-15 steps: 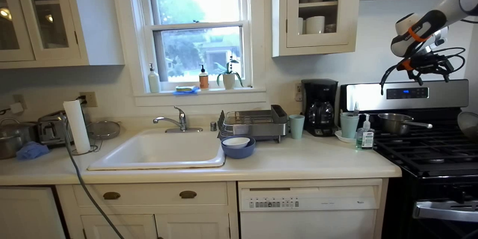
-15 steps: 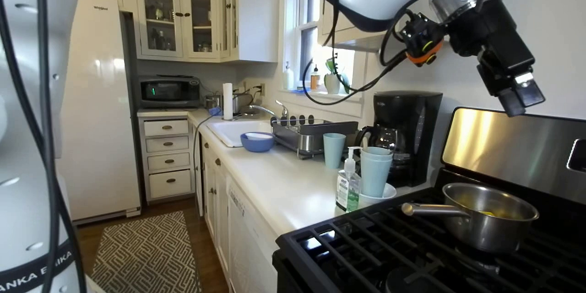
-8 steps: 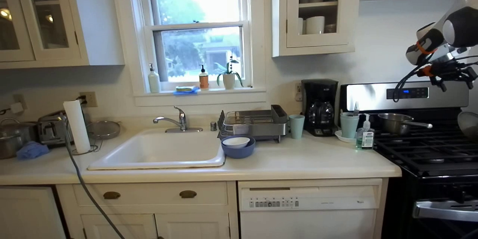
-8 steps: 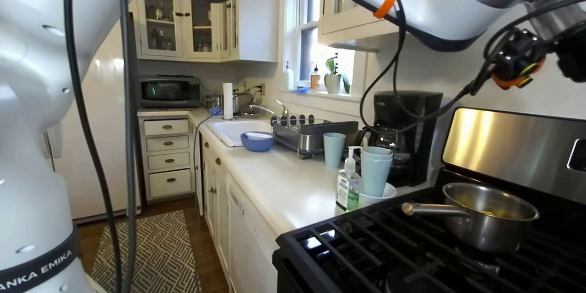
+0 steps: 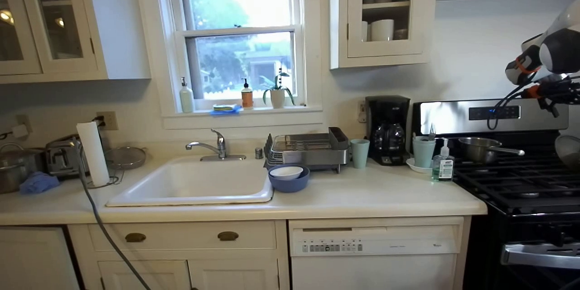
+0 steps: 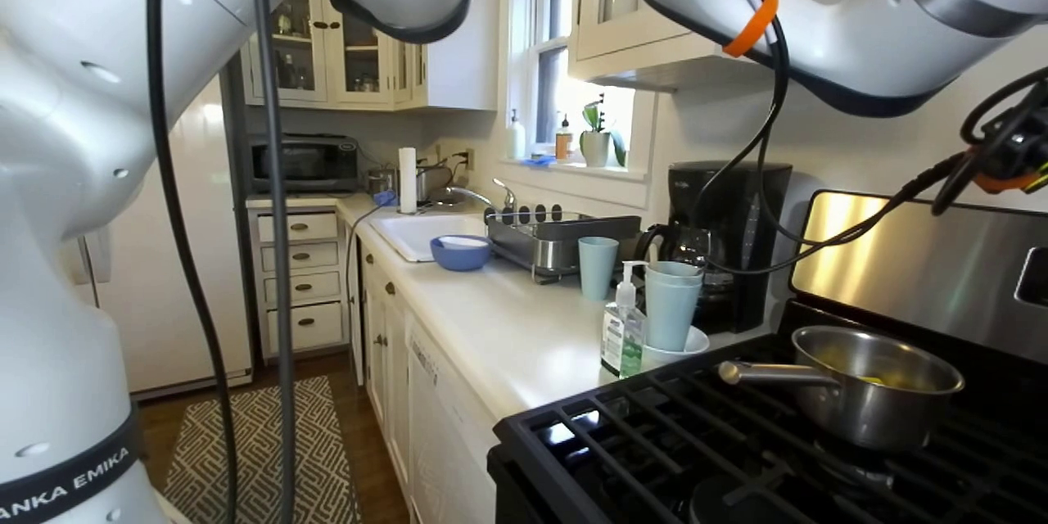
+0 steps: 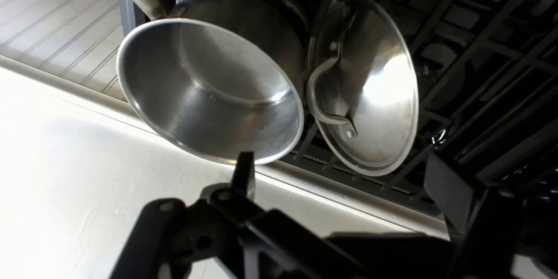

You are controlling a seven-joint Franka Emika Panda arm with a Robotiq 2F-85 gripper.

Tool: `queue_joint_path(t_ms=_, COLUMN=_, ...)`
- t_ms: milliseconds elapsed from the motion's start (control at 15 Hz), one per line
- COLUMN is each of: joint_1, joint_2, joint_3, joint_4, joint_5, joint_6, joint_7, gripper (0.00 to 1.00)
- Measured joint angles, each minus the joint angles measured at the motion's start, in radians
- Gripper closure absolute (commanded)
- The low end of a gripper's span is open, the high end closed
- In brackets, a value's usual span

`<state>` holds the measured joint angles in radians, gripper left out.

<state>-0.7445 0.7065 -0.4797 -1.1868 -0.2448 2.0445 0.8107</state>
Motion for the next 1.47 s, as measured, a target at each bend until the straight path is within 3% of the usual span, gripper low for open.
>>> queue_joint_path(t_ms=333, joint_1=0.002, joint_2=0.000, joint_3=0.003, joint_4=0.007, joint_5=0.000, joint_6=-0.007, joint_7=0.000, gripper=0.00)
queue_joint_path(t_ms=867, joint_1=0.002, joint_2=0.060, joint_3=0.068, joint_4=0.019, joint_5=0.009, joint_6=-0.016, joint_7=0.016, gripper=0.00)
queue_joint_path(t_ms=1467, joint_1=-0.025, joint_2=0.197, joint_3=0.072, joint_4=0.221, joint_5=0.074, joint_6=-0.031, joint_7=0.018, gripper=0.00)
